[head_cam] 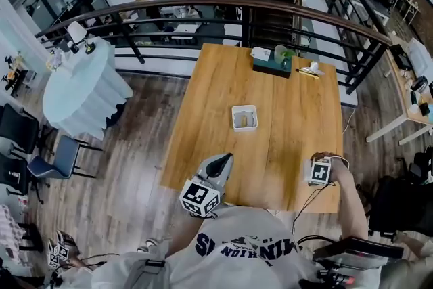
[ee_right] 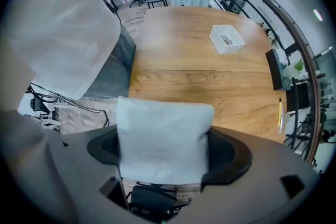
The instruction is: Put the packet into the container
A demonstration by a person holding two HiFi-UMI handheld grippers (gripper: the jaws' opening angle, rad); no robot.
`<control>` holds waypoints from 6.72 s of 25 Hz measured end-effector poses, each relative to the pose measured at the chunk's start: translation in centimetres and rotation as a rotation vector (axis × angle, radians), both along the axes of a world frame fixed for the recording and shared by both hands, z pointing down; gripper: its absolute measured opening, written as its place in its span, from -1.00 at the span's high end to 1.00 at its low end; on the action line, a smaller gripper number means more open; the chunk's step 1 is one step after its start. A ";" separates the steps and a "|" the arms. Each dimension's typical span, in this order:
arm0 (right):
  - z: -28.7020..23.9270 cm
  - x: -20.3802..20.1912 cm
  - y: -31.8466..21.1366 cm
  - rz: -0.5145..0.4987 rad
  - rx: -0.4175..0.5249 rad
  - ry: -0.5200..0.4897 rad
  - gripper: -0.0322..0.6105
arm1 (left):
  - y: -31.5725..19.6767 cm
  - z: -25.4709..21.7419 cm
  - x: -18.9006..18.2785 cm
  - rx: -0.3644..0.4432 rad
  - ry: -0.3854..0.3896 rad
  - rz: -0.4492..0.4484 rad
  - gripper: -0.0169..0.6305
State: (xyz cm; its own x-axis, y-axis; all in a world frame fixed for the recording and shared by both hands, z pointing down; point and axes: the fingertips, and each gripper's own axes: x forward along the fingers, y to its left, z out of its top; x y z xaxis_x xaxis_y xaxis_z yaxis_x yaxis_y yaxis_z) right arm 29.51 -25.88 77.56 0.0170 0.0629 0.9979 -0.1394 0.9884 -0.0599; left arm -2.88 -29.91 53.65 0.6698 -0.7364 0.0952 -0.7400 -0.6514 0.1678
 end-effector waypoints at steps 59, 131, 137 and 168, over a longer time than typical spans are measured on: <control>-20.0 -10.4 -10.6 -0.283 0.143 -0.065 -0.50 | 2.8 0.8 -6.7 -0.018 -0.004 -0.216 0.97; -7.7 -29.2 -33.0 -0.311 0.167 -0.049 -0.50 | 6.1 3.7 -15.0 -0.106 -0.002 -0.533 0.97; -3.2 -29.8 -32.2 -0.316 0.144 -0.050 -0.50 | 6.7 3.8 -15.6 -0.119 -0.012 -0.557 0.97; 10.2 -28.4 -31.7 -0.270 0.129 -0.007 -0.50 | 3.9 4.4 -14.6 -0.162 -0.038 -0.571 0.97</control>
State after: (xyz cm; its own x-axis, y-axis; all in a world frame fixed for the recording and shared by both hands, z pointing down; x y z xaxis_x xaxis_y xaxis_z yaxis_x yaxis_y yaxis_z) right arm 1.12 -57.61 87.72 0.0092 -0.0702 0.9975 0.1299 0.9892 0.0685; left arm -17.49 -26.00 58.09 0.1664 -0.9531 0.2527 -0.9730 -0.1171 0.1989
